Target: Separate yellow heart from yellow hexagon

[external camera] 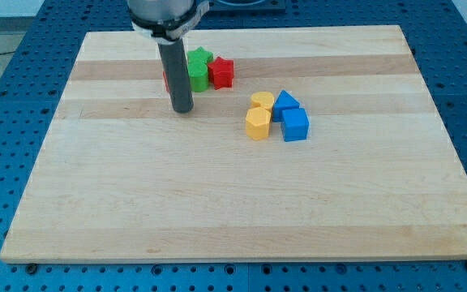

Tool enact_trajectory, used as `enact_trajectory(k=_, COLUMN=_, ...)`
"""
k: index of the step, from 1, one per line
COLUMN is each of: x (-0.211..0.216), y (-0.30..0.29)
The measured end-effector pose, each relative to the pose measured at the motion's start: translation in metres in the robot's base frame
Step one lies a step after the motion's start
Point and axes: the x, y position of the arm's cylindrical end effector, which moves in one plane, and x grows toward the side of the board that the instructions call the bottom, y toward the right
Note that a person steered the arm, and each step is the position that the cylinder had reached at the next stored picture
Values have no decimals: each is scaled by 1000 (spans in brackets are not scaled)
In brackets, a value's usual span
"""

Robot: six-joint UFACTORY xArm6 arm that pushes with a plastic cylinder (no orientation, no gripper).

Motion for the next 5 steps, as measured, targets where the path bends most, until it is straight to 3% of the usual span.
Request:
enact_trajectory(k=1, x=24, y=23)
enact_trajectory(k=3, x=23, y=95)
enact_trajectory(k=5, x=-22, y=114)
